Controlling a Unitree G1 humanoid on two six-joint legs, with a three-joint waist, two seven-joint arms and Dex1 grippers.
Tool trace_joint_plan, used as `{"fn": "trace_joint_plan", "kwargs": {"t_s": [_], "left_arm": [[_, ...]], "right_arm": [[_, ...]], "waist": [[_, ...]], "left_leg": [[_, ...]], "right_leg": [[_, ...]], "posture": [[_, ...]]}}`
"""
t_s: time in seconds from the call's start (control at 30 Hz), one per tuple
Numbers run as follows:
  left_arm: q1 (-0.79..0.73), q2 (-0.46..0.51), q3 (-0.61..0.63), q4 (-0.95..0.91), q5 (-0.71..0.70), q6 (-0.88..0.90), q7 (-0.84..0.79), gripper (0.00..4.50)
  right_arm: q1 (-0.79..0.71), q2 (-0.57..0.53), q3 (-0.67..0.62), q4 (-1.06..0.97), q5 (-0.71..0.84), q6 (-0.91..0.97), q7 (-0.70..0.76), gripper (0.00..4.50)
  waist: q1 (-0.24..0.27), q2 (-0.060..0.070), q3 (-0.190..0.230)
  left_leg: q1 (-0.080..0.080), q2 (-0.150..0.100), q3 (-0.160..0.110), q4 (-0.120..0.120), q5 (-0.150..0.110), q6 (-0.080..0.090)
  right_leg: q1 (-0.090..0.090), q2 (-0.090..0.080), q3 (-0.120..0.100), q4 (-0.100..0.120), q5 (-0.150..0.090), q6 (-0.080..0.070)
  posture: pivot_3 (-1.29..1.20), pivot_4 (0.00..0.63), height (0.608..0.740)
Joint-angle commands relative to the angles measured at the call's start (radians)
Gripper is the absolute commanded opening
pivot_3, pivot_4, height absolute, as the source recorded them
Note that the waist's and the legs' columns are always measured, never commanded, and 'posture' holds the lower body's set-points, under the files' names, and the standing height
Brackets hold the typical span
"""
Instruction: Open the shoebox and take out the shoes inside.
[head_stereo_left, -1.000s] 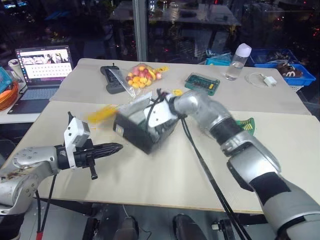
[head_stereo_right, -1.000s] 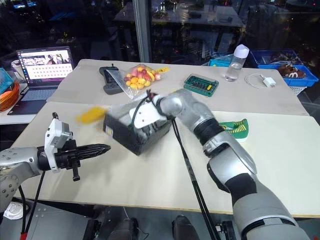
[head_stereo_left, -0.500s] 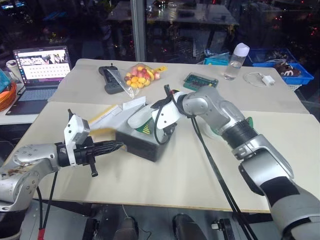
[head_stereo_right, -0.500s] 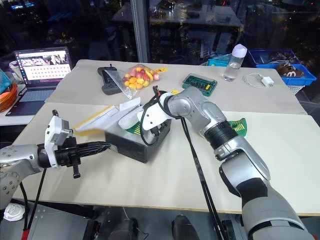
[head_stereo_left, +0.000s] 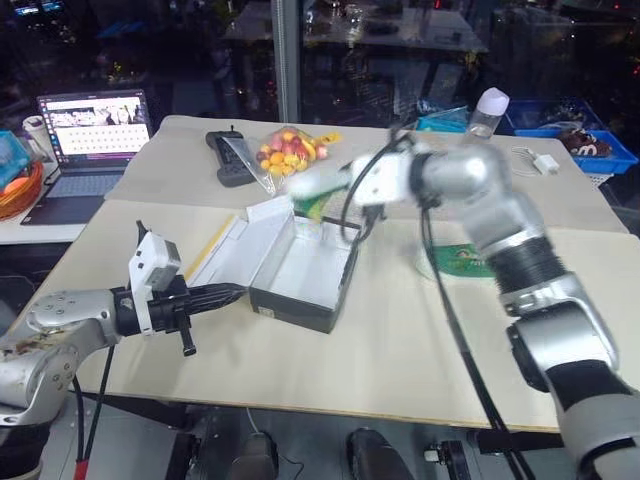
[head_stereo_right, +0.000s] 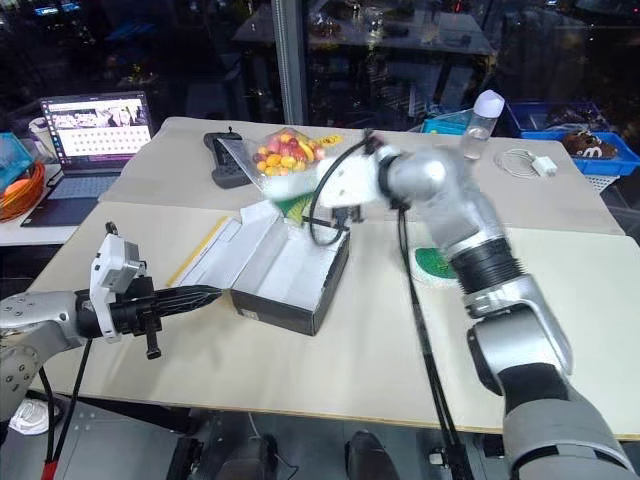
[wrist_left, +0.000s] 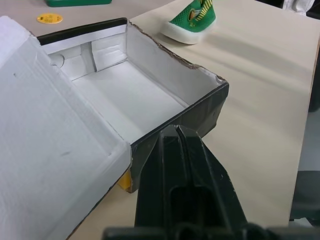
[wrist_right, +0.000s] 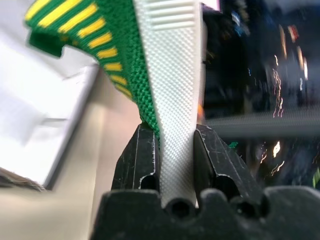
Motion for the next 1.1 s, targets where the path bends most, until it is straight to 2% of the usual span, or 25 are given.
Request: {"fn": "trace_joint_plan", "kwargs": {"t_s": [0.03,0.17,0.23,0.37,0.47,0.67,0.77,0.87,1.1], "left_arm": [[0.002,-0.005,0.013,-0.027,-0.005,-0.008,0.001,0.0],[-0.004,-0.01,0.003,-0.024,-0.007,-0.005,-0.003,0.0],[-0.01,-0.01,-0.009,-0.018,-0.005,-0.007,-0.013,0.0],[-0.029,-0.018,-0.035,0.0,0.006,-0.015,-0.022,0.0],[-0.04,-0.026,-0.045,0.002,0.008,-0.015,-0.022,0.0],[-0.04,-0.038,-0.055,0.0,0.018,-0.018,-0.022,0.0],[-0.043,-0.042,-0.053,-0.004,0.017,-0.013,-0.018,0.0],[-0.044,-0.043,-0.052,-0.005,0.018,-0.011,-0.016,0.0],[-0.04,-0.04,-0.044,-0.012,0.012,-0.006,-0.014,0.0]], "right_arm": [[0.113,-0.128,-0.122,-0.168,0.111,0.265,0.09,0.72],[0.269,-0.334,-0.169,-0.302,0.166,0.418,0.218,0.72],[0.321,-0.459,-0.176,-0.343,0.201,0.46,0.32,0.72],[0.365,-0.62,-0.116,-0.323,0.186,0.351,0.43,0.72],[0.439,-0.69,-0.076,-0.344,0.196,0.27,0.524,0.72],[0.468,-0.614,0.03,-0.38,0.169,0.236,0.518,0.72],[0.454,-0.555,0.113,-0.319,0.079,0.194,0.471,0.72],[0.457,-0.547,0.149,-0.275,0.038,0.17,0.472,0.72],[0.388,-0.467,0.218,-0.091,-0.099,0.109,0.373,0.72]], "waist": [[0.006,0.0,0.0],[0.012,0.001,0.001],[0.012,0.008,0.006],[-0.003,0.011,0.007],[-0.01,0.01,0.006],[-0.017,0.01,0.006],[-0.015,0.009,0.006],[-0.003,0.009,0.006],[0.004,0.002,0.002]], "left_leg": [[0.0,0.0,0.0,0.0,0.0,0.0],[0.0,-0.001,0.001,0.0,0.0,0.0],[0.0,-0.001,0.003,0.001,0.0,0.0],[0.001,-0.001,0.006,0.001,0.0,0.0],[0.004,0.0,0.007,0.001,0.0,0.0],[0.004,-0.001,0.009,0.002,0.0,0.0],[0.004,-0.001,0.008,0.002,0.0,0.0],[0.002,-0.001,0.008,0.002,0.0,0.0],[0.003,-0.001,0.007,0.004,0.0,0.0]], "right_leg": [[0.0,0.0,0.0,0.0,0.0,0.0],[0.001,-0.001,0.001,-0.002,-0.002,0.003],[0.0,-0.001,0.002,-0.002,-0.003,0.005],[-0.001,-0.003,0.004,-0.001,-0.005,0.008],[0.001,-0.003,0.003,-0.001,-0.005,0.008],[0.001,-0.003,0.006,-0.001,-0.004,0.009],[0.001,-0.003,0.005,-0.001,-0.004,0.009],[0.0,-0.003,0.005,-0.001,-0.004,0.009],[0.003,-0.003,0.004,-0.002,-0.004,0.009]], "posture": [[0.0,0.15,0.697],[0.0,0.15,0.697],[0.0,0.15,0.697],[0.0,0.15,0.697],[0.0,0.15,0.697],[0.0,0.15,0.697],[0.0,0.15,0.697],[0.0,0.15,0.697],[0.0,0.15,0.697]]}}
